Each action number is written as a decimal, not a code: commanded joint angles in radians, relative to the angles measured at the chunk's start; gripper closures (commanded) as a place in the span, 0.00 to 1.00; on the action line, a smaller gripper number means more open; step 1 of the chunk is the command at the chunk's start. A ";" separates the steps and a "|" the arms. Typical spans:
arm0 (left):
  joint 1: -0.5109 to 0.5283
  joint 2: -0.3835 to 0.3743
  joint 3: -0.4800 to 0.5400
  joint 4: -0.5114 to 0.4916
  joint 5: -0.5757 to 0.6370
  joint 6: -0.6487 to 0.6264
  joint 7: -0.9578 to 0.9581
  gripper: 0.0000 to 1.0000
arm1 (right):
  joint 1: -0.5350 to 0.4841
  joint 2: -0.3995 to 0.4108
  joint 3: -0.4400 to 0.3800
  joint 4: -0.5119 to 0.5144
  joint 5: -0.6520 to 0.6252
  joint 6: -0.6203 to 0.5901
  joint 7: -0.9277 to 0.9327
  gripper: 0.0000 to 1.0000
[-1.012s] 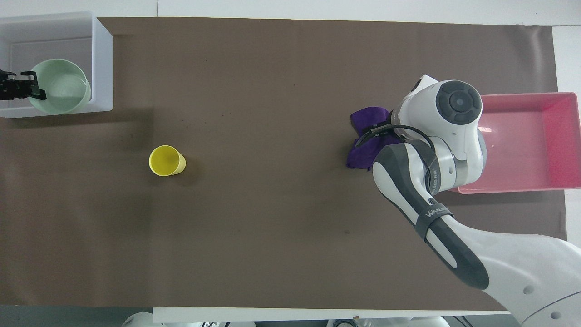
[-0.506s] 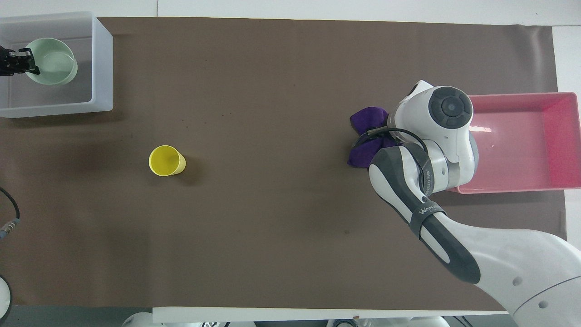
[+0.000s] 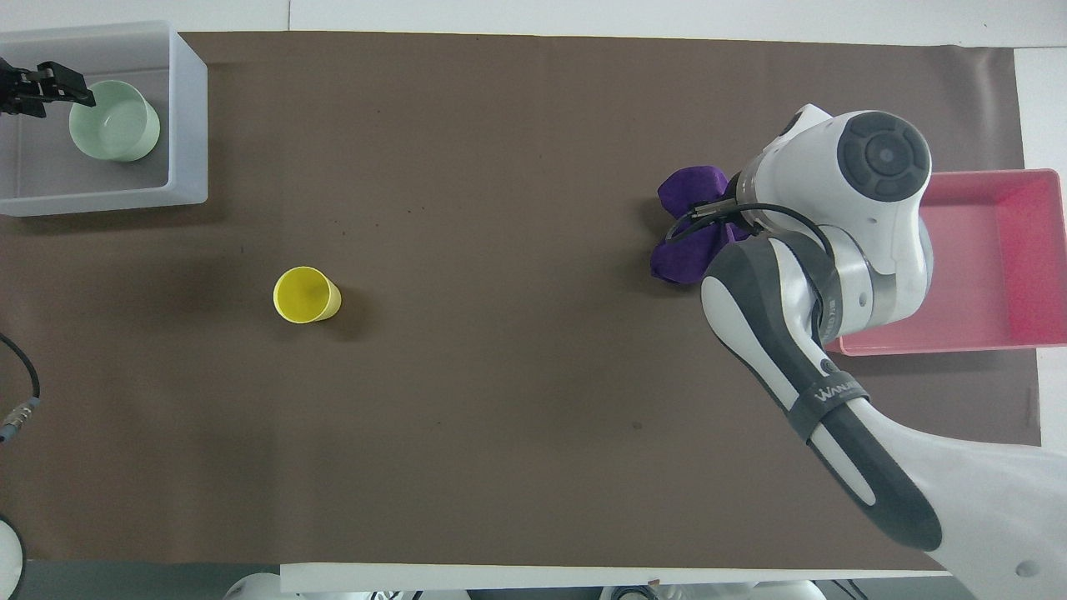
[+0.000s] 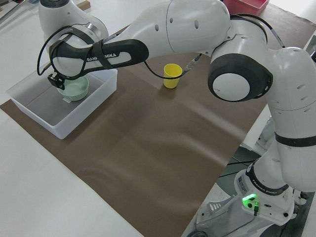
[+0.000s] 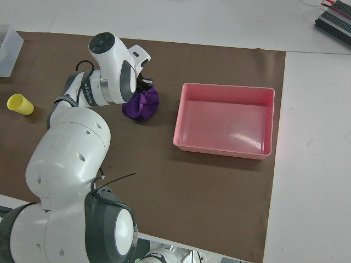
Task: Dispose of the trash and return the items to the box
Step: 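Grasp the yellow cup with the left gripper while the right gripper drops the cloth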
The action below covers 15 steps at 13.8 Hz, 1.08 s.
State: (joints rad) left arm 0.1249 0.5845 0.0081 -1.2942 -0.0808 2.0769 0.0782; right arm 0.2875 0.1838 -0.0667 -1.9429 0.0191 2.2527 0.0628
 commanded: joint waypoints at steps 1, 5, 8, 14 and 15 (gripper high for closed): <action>-0.086 -0.256 0.010 -0.161 0.024 -0.229 -0.006 0.00 | -0.033 -0.046 0.001 0.062 0.007 -0.122 0.012 1.00; -0.258 -0.478 0.009 -0.509 0.030 -0.310 -0.084 0.00 | -0.097 -0.096 -0.004 0.108 -0.007 -0.232 0.002 1.00; -0.367 -0.603 0.004 -0.823 0.030 -0.012 -0.207 0.00 | -0.166 -0.138 -0.005 0.104 -0.010 -0.318 -0.067 1.00; -0.364 -0.581 0.004 -0.975 0.030 0.170 -0.201 1.00 | -0.408 -0.179 -0.005 0.044 -0.013 -0.374 -0.417 0.98; -0.363 -0.581 0.004 -0.971 0.030 0.170 -0.201 1.00 | -0.433 -0.202 -0.004 -0.005 -0.013 -0.343 -0.432 0.97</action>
State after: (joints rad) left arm -0.2467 0.0295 0.0086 -2.2445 -0.0655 2.2279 -0.1286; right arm -0.1105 0.0315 -0.0829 -1.8590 0.0114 1.8702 -0.3313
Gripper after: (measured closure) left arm 0.604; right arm 0.938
